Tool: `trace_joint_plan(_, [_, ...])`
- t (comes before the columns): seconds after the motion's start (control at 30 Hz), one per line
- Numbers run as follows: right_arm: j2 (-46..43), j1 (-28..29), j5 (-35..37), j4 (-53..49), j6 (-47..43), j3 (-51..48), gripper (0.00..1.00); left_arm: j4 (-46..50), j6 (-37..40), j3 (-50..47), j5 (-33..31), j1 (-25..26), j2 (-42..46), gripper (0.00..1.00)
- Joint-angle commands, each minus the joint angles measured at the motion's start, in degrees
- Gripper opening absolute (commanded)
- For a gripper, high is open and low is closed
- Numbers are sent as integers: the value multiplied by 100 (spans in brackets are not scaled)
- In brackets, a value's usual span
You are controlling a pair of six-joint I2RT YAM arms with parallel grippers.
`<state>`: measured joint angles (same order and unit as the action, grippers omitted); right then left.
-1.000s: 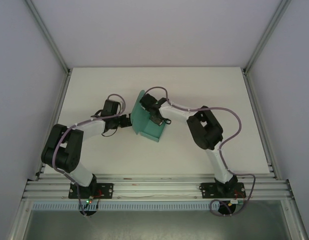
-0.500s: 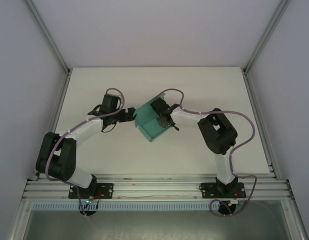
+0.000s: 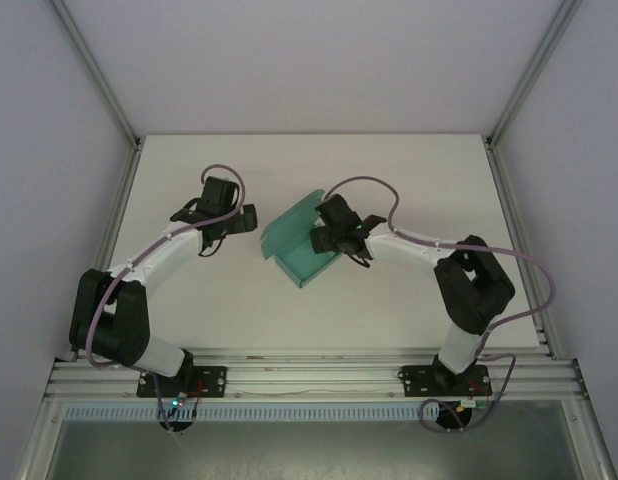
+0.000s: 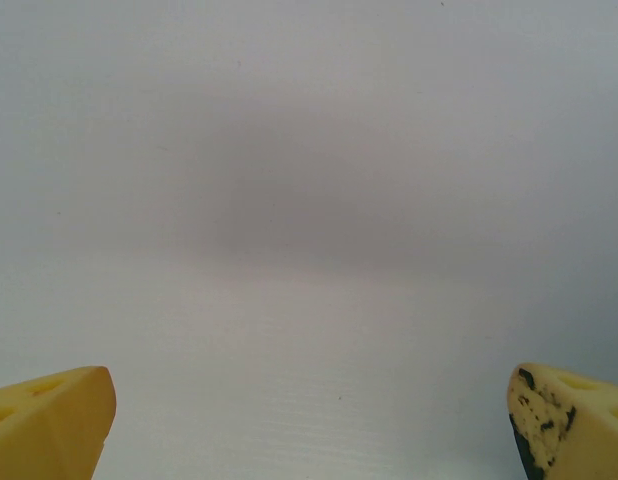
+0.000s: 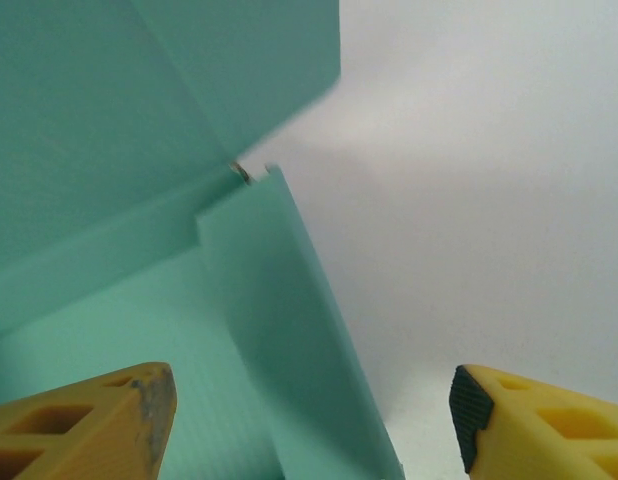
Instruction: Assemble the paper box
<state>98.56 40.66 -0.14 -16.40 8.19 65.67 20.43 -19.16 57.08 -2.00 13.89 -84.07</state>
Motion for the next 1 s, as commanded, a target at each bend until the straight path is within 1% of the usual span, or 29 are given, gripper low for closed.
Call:
trace_joint_plan(0.0, [-344, -104, -72, 264, -177, -166, 77, 207, 171, 163, -262, 17, 392, 100])
trace_joint_plan(0.07, [-488, -274, -301, 249, -336, -228, 78, 191, 229, 130, -256, 8, 524, 100])
trace_joint_plan(0.13, [-568, -462, -707, 258, -545, -302, 76, 127, 237, 49, -181, 8, 646, 100])
trace_joint_plan(0.27, [-373, -819, -1737, 185, -1114, -271, 61, -160, 211, -304, 130, 8, 851, 100])
trace_joint_plan(0.3, [-268, -849, -1895, 118, -1229, -211, 55, -228, 202, -395, 200, 9, 881, 100])
trace_joint_plan(0.33, [-157, -874, -2031, 77, -1320, -139, 51, -286, 189, -485, 262, 8, 909, 100])
trace_joint_plan(0.37, [-12, -900, -2175, 10, -1429, -50, 50, -331, 174, -583, 320, 8, 935, 100])
trace_joint_plan(0.4, [106, -923, -2164, -20, -1443, 26, 49, -359, 161, -663, 344, 8, 953, 100])
trace_joint_plan(0.47, [362, -984, -2180, -54, -1451, 191, 36, -399, 128, -802, 375, 13, 979, 100])
trace_joint_plan(0.5, [477, -1013, -2187, -68, -1443, 255, 33, -403, 114, -848, 377, 13, 987, 100])
trace_joint_plan(0.6, [762, -1027, -2310, -244, -1639, 496, 32, -417, 86, -968, 382, 8, 1013, 100])
trace_joint_plan(0.7, [929, -1026, -2502, -259, -1706, 577, 26, -472, 77, -1078, 394, 9, 1042, 100])
trace_joint_plan(0.73, [974, -1034, -2525, -285, -1704, 601, 25, -503, 56, -1101, 410, 8, 1042, 100])
trace_joint_plan(0.8, [1067, -1034, -2473, -325, -1693, 614, 23, -544, 42, -1155, 455, 8, 1035, 100])
trace_joint_plan(0.83, [1124, -1020, -2423, -357, -1685, 614, 20, -570, 48, -1164, 471, 9, 1024, 100])
trace_joint_plan(0.9, [1230, -1000, -2307, -454, -1667, 620, 20, -591, 31, -1173, 478, 9, 992, 100])
trace_joint_plan(0.97, [1334, -935, -2027, -531, -1658, 623, 20, -597, 31, -1155, 496, 7, 955, 100])
